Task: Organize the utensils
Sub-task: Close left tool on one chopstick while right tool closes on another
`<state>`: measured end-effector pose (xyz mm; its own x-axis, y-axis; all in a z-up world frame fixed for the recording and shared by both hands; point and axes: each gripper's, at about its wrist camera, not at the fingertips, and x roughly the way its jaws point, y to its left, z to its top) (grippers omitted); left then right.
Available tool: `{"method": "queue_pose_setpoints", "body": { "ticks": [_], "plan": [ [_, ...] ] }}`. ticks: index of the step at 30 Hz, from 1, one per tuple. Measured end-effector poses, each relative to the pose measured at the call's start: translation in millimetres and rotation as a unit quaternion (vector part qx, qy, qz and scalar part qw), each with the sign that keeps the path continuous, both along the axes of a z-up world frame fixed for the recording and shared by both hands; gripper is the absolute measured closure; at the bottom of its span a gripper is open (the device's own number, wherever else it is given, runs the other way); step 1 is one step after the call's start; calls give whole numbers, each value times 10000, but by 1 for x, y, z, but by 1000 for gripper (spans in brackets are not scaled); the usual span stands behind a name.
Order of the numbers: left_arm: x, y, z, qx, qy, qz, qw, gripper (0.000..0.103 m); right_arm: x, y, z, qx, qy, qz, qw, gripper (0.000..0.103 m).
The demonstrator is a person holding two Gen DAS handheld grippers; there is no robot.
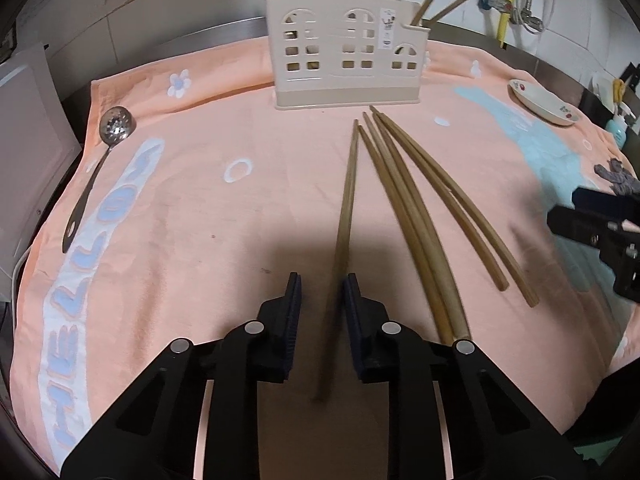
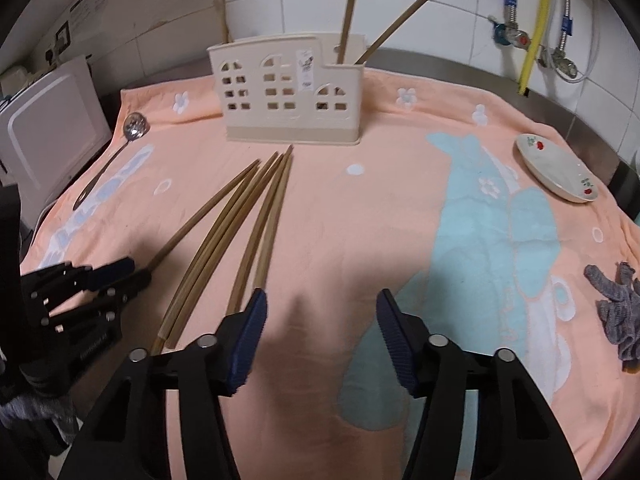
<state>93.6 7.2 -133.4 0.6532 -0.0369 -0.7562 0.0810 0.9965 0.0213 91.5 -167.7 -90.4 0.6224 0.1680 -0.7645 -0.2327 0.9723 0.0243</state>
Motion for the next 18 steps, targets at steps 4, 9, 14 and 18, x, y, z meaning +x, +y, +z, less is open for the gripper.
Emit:
{"method": "queue_pose_setpoints", "body": {
  "ticks": [4,9,14,18],
  "plan": [
    [3,9,1,-69,-16,88,9999,82,1,10,-6,63,82,133,9999,62],
    [5,14,1,-187,-12,122,9997,82,5,19,-13,215,237,243,9992,73],
    [5,15,-1,-292,1,51,9996,82,11,23,-18,354,380,256,9983,80],
    [4,18,-1,-459,3,-26,9989,82,13,28,-21,387,451,297,9978,87]
  ]
}}
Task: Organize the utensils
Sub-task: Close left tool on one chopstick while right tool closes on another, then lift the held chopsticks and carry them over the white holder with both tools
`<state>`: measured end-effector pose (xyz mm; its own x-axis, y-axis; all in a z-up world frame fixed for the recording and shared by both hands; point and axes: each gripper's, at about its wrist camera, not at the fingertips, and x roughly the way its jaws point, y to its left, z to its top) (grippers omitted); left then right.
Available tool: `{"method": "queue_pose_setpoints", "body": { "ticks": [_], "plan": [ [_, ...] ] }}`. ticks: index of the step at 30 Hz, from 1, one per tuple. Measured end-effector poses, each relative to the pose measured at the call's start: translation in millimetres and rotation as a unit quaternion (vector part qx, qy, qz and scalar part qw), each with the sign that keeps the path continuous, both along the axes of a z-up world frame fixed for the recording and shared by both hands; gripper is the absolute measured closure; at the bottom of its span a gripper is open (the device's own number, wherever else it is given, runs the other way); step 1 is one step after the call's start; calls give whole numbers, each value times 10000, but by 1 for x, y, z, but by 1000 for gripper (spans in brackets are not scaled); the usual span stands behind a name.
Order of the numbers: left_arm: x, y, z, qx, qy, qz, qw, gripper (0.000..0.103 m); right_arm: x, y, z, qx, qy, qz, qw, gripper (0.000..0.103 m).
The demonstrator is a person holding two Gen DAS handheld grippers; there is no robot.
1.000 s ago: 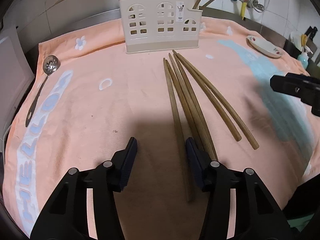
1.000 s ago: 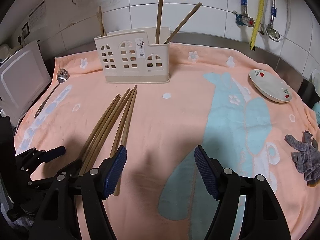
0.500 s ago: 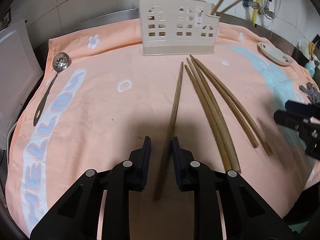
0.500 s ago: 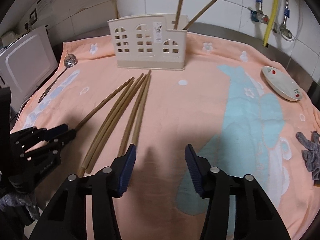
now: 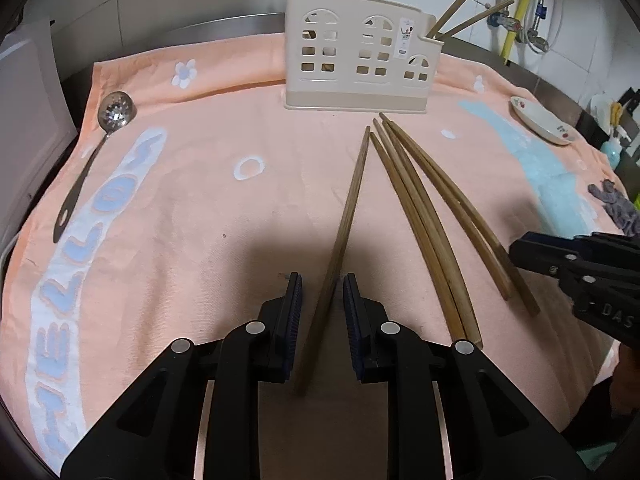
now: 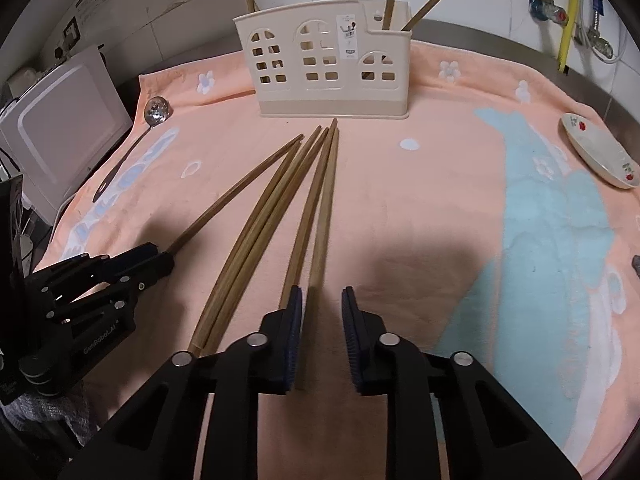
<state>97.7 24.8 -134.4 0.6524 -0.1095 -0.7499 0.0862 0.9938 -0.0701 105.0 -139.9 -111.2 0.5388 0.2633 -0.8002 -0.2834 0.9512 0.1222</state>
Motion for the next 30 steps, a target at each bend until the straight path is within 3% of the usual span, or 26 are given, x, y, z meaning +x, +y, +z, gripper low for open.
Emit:
{"method": "queue_pose_setpoints", "body": {
  "ticks": [2,7,21,26,30],
  "plan": [
    [-1,0,0,-64,-10,-43,10000,82,1,2,-4,-5,57,10,10000,93],
    [-1,-2,0,-152,-47,-241,9996,82,2,8,-6,-17,72,59,10000,95],
    [12,-3,-3,-260,35,-588,9979,83,0,16,-9,-293,-84,63,9995,95],
    [13,-4,-2,-197,47,-551,9983,94,-1,13,-6,-244,-99,17,9997,95],
    [11,-3,2,-240,13,-532,9983,96,-5,7,5,-245,-267,-49,9993,96]
  ]
}}
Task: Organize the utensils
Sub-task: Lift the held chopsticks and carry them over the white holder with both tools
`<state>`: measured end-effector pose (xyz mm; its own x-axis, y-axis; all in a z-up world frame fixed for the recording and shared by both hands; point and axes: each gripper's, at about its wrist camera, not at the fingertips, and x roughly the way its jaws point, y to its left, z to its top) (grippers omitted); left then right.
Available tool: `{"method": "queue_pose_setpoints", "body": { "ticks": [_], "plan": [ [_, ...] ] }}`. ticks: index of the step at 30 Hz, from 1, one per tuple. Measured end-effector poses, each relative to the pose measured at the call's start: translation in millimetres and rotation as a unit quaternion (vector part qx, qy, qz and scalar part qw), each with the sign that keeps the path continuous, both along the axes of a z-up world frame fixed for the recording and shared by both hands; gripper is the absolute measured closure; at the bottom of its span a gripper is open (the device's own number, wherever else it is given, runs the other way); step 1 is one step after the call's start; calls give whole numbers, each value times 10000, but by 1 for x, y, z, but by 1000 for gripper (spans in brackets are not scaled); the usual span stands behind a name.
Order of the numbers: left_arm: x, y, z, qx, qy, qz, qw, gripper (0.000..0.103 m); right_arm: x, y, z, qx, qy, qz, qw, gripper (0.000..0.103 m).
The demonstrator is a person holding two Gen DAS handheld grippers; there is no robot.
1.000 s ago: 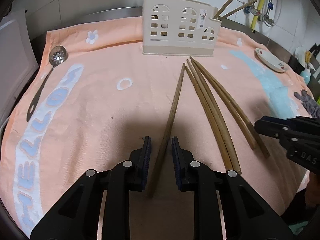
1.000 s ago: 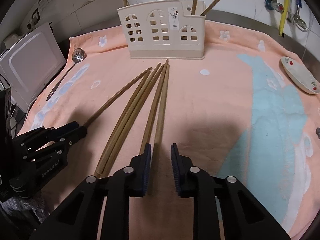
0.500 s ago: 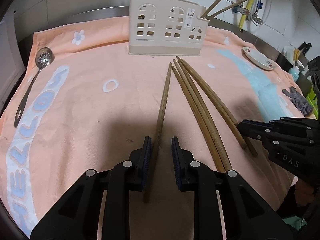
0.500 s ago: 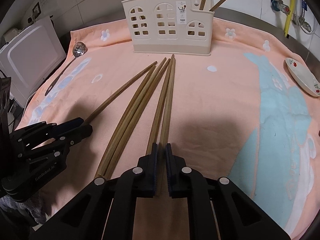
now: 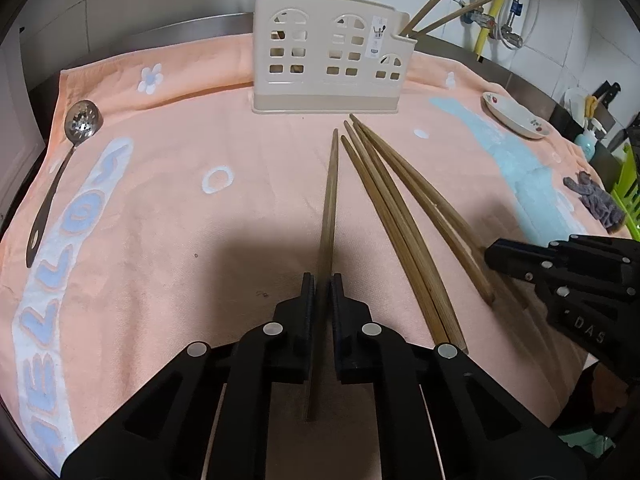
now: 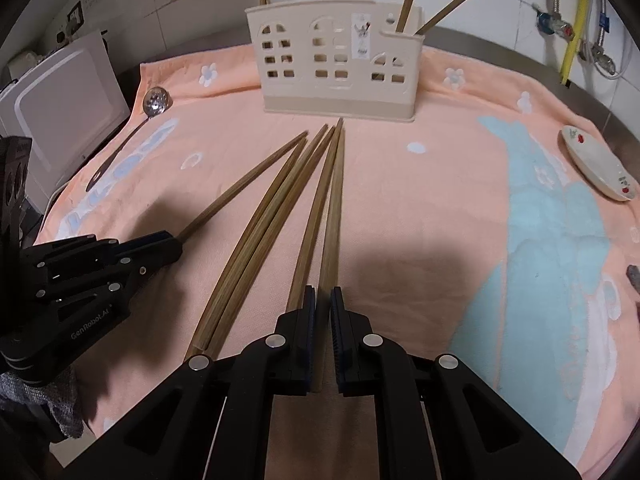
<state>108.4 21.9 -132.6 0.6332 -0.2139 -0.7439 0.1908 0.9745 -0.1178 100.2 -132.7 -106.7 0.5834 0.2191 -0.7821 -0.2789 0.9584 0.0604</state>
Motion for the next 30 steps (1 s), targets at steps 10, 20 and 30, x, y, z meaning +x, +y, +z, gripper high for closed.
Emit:
{"method": "queue_pose_setpoints", "body": {
  "ticks": [10,20,30],
  "plan": [
    [-10,3,40,-141,-518,13,9986,97,-7,-15,54,142,-739,-110,9971,96],
    [-3,6,88,-276,-1063,-43,9939,98,11,-15,102,269,-1236,-42,9920,96],
    [17,10,132,-304,-1432,-177,9891,98,40,-25,140,540,-1261,111,9905,96]
  ]
}}
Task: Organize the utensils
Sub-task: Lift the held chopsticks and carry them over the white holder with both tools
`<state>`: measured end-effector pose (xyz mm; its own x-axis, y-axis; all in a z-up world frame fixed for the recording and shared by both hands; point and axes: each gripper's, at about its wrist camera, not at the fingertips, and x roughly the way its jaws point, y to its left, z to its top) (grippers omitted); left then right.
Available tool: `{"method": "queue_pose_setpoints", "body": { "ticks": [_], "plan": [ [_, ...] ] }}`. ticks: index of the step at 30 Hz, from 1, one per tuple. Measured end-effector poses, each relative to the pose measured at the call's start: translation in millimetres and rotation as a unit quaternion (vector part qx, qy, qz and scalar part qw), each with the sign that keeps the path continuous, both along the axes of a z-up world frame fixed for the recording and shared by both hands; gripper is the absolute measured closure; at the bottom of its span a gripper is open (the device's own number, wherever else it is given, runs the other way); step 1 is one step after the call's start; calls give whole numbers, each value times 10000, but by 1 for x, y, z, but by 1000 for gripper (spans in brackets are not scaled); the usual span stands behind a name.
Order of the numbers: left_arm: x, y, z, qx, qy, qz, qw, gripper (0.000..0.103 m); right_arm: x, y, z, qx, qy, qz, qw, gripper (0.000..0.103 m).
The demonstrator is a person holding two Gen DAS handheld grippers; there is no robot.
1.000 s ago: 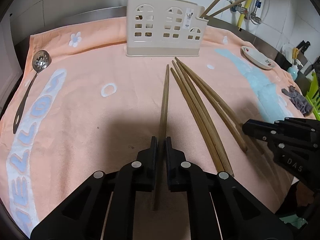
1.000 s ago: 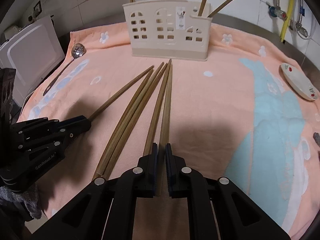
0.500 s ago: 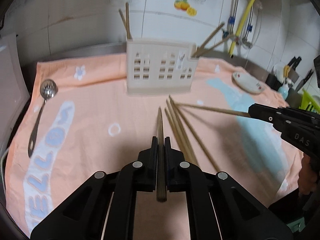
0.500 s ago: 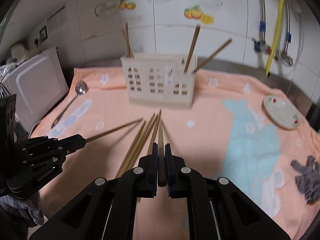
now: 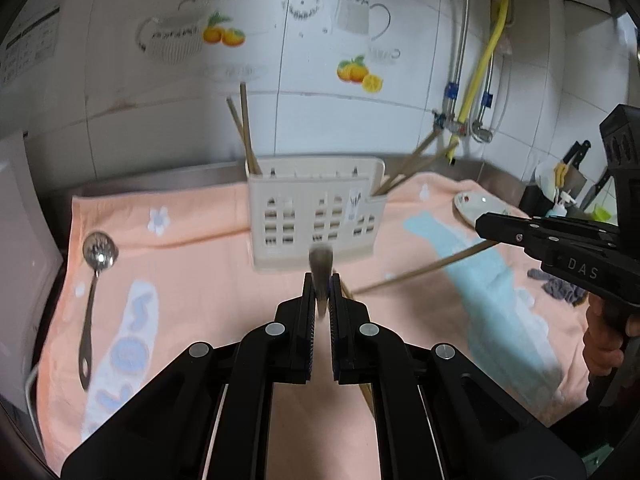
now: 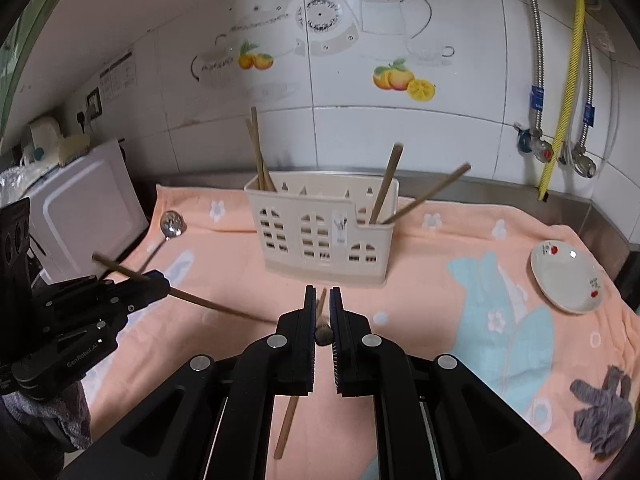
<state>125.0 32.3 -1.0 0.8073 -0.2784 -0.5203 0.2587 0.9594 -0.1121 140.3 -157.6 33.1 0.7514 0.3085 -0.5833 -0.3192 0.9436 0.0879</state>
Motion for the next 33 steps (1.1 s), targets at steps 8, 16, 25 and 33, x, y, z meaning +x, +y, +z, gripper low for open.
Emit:
{"method": "queue_pose_setpoints", "body": {
  "ticks": [8,16,25,33],
  "plan": [
    [21,-2,23,78,-115,-101,9999,98,24,-7,37,109,15,187,9998,96],
    [39,-3,62,109,-428,-179,9989,98,40,-5,84,-96,-345,248,9991,96],
    [66,-6,128,226,-1001,-146,9946,98,63,-13,140,-53,-762,130,9970,96],
    [103,-4,153,360,-1263,184,9912,98,97,-11,144,-159,-724,-18,9972,96]
  ]
}}
